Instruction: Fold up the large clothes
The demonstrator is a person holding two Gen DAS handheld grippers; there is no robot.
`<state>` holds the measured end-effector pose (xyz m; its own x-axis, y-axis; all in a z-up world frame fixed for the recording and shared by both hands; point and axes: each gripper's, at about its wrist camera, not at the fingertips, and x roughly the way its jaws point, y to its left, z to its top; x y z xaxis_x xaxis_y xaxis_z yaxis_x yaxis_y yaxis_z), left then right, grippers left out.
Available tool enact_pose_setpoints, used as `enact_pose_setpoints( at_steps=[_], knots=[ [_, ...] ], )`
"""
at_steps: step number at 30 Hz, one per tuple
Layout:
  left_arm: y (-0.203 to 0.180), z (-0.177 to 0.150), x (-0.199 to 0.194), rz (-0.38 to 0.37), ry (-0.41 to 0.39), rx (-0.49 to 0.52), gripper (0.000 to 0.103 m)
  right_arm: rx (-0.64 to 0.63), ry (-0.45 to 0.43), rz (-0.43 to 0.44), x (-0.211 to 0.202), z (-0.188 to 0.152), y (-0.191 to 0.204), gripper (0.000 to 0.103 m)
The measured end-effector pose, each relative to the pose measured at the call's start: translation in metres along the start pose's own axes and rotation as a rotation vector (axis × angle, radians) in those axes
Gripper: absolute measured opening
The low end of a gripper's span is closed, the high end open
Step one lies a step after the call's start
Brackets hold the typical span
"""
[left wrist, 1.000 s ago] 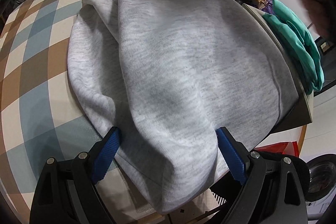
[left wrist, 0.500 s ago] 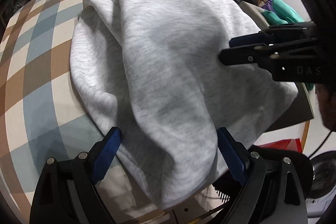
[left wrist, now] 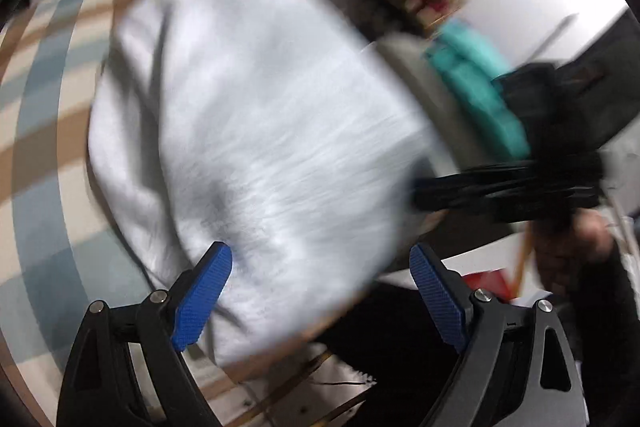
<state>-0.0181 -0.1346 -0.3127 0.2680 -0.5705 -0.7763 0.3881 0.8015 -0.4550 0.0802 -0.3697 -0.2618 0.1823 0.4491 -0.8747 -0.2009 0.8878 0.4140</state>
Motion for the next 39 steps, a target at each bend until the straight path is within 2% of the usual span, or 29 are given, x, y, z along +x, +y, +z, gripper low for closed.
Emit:
enact_pose_setpoints(
  at_steps=[1,4,6,7,9,11,12,14,17,19,21,23,25,26,27,29,31,33,35,37,39],
  knots=[
    [0.004,0.002,0.009,0.030,0.009,-0.011,0.087,0.013,-0.008,-0.001,0.002,-0.001,-0.003,0.000],
    [0.008,0.007,0.013,0.080,0.010,-0.033,0.087,0.087,-0.044,0.116,0.005,-0.006,-0.020,0.000],
    [0.008,0.016,0.007,0.100,0.041,-0.058,0.087,0.094,-0.066,0.140,0.003,-0.010,-0.022,0.000],
    [0.010,0.022,0.003,0.093,0.050,-0.081,0.087,0.091,-0.083,0.141,0.002,-0.012,-0.022,0.000],
    [0.009,0.037,-0.015,0.036,0.012,-0.119,0.087,0.069,-0.110,0.127,0.001,-0.015,-0.019,0.000],
    [0.001,0.057,-0.031,0.005,-0.048,-0.105,0.087,0.063,-0.137,0.125,0.000,-0.019,-0.017,0.000],
    [-0.004,0.071,-0.034,0.015,-0.076,-0.084,0.087,0.069,-0.150,0.131,0.001,-0.021,-0.017,0.000],
    [-0.006,0.087,-0.021,0.044,-0.070,-0.064,0.087,0.077,-0.165,0.145,0.001,-0.026,-0.017,0.000],
    [0.018,0.102,0.033,0.063,0.041,-0.124,0.086,0.082,-0.190,0.159,0.000,-0.033,-0.022,0.000],
    [0.016,0.097,0.038,0.104,-0.020,-0.078,0.088,0.083,-0.207,0.158,-0.004,-0.036,-0.026,0.000],
    [0.011,0.093,0.039,0.141,-0.026,-0.037,0.088,0.074,-0.207,0.145,-0.008,-0.041,-0.026,0.000],
    [0.013,0.098,0.032,0.133,0.015,-0.080,0.087,0.065,-0.197,0.132,-0.008,-0.038,-0.023,0.000],
    [0.014,0.110,0.015,0.086,0.025,-0.136,0.086,0.070,-0.198,0.130,-0.010,-0.039,-0.024,0.000],
    [0.013,0.119,0.005,0.055,0.013,-0.133,0.087,0.080,-0.205,0.136,-0.010,-0.040,-0.025,0.000],
    [0.012,0.127,-0.001,0.054,-0.007,-0.112,0.087,0.090,-0.218,0.145,-0.010,-0.043,-0.027,0.000],
    [0.012,0.146,-0.011,0.103,-0.059,-0.066,0.087,0.106,-0.226,0.165,-0.009,-0.045,-0.030,0.000],
    [0.023,0.167,0.001,0.097,-0.035,-0.088,0.087,0.122,-0.227,0.190,-0.008,-0.046,-0.034,0.000],
    [0.042,0.178,0.027,0.076,0.021,-0.162,0.087,0.133,-0.228,0.212,-0.008,-0.048,-0.038,0.000],
    [0.054,0.165,0.050,0.043,0.063,-0.203,0.086,0.137,-0.227,0.225,-0.009,-0.050,-0.041,0.000],
    [0.043,0.161,0.053,0.056,0.033,-0.150,0.092,0.130,-0.225,0.224,-0.010,-0.049,-0.041,0.000],
    [0.032,0.160,0.047,0.078,0.041,-0.117,0.092,0.115,-0.222,0.209,-0.011,-0.049,-0.037,0.000]
  ],
)
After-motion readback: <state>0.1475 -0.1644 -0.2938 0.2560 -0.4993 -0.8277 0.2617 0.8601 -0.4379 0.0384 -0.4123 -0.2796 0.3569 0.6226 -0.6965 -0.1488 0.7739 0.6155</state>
